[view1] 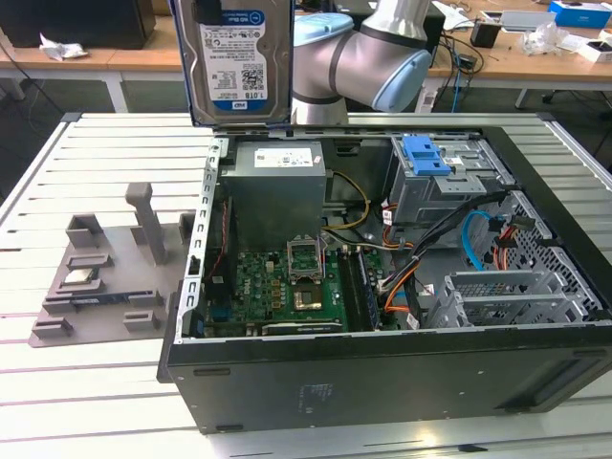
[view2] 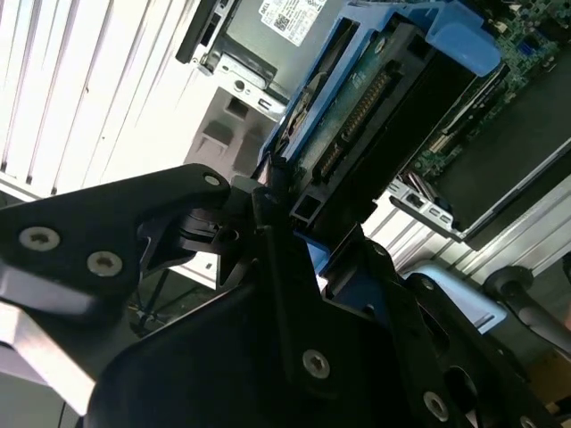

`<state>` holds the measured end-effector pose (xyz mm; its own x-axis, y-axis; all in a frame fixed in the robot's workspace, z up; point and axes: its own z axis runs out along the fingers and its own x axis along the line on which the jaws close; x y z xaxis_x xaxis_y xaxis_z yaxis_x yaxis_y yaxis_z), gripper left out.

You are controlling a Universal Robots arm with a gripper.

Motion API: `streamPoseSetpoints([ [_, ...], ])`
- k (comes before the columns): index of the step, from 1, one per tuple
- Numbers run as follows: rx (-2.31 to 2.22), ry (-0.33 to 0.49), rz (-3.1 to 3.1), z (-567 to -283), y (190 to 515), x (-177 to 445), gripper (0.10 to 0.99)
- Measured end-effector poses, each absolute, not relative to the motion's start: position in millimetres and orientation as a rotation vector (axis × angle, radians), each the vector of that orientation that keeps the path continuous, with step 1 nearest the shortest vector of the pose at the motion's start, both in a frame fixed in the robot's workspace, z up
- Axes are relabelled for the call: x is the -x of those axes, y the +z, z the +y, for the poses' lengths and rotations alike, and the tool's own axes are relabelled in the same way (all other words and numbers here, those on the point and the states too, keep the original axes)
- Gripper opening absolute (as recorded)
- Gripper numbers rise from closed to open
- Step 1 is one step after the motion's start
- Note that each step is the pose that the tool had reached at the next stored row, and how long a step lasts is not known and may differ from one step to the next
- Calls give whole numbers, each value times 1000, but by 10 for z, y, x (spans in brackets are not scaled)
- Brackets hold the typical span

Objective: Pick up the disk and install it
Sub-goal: 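Pick up the disk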

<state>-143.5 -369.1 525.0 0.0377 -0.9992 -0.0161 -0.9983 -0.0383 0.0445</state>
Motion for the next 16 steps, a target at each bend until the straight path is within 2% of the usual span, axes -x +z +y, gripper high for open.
streamPoseSetpoints([
  [5,-2247,-66,-2164,-3920,5230,1435,369],
  [16,-2246,-63,-2163,-4060,5215,1434,369],
])
